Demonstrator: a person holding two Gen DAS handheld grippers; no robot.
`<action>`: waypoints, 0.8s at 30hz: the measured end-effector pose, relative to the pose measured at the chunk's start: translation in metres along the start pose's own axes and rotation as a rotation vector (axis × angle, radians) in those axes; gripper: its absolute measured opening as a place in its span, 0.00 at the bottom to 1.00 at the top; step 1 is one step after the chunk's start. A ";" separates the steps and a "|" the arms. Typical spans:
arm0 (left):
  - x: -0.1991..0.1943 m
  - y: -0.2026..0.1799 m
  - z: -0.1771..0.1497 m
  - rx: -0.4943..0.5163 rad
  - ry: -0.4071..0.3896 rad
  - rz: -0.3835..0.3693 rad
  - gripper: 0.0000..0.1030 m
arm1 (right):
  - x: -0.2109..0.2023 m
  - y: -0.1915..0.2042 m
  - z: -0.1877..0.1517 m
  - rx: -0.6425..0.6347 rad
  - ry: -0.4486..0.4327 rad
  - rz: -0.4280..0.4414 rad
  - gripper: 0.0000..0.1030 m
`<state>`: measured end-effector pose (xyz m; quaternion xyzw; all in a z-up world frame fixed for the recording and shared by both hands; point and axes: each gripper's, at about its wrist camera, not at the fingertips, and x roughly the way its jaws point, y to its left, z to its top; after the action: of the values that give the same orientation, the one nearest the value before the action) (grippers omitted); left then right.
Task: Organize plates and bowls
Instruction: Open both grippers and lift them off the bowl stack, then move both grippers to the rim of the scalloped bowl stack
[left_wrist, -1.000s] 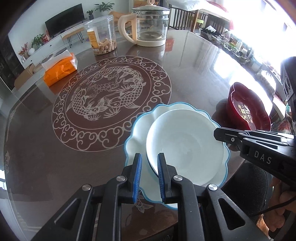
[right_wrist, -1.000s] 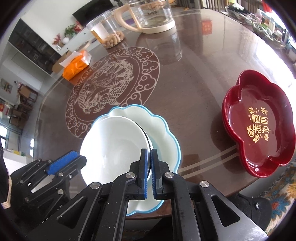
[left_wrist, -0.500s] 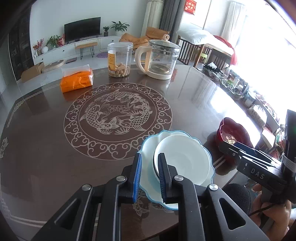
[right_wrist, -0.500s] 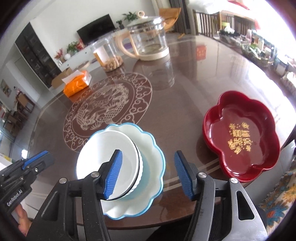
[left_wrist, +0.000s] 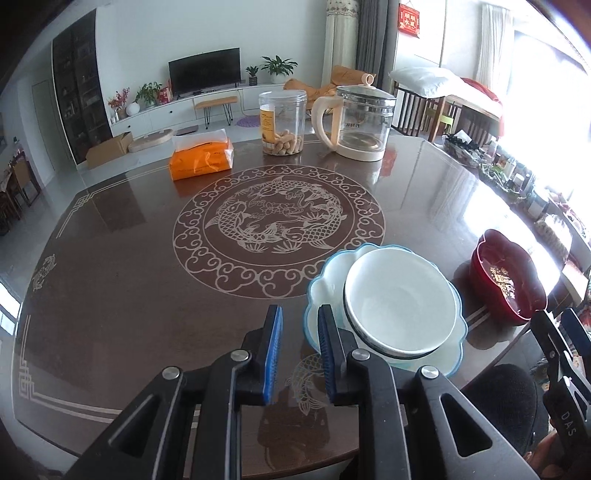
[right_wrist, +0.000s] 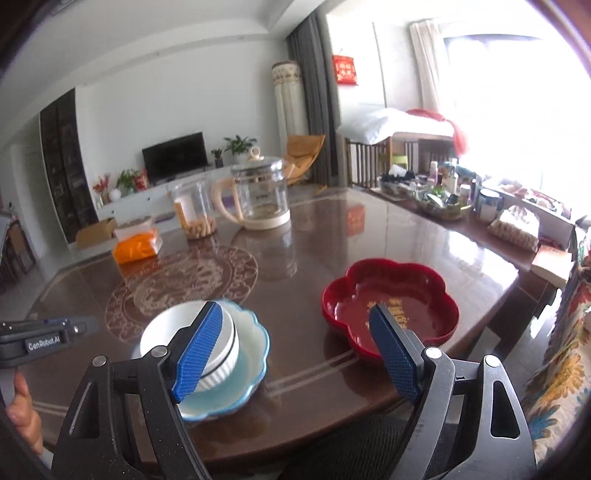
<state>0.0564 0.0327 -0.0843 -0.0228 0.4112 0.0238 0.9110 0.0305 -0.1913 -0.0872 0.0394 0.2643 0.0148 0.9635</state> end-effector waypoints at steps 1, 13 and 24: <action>0.000 -0.001 -0.001 0.006 -0.006 0.010 0.20 | 0.000 -0.001 -0.004 0.007 0.000 -0.003 0.82; -0.004 -0.006 0.002 0.039 -0.121 0.150 0.87 | 0.006 -0.001 -0.021 0.008 0.035 0.039 0.82; 0.015 0.001 0.002 0.038 -0.032 0.177 0.87 | 0.008 -0.003 -0.025 0.013 0.047 0.053 0.82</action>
<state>0.0673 0.0343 -0.0940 0.0315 0.3973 0.0967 0.9120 0.0249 -0.1927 -0.1128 0.0523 0.2858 0.0396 0.9560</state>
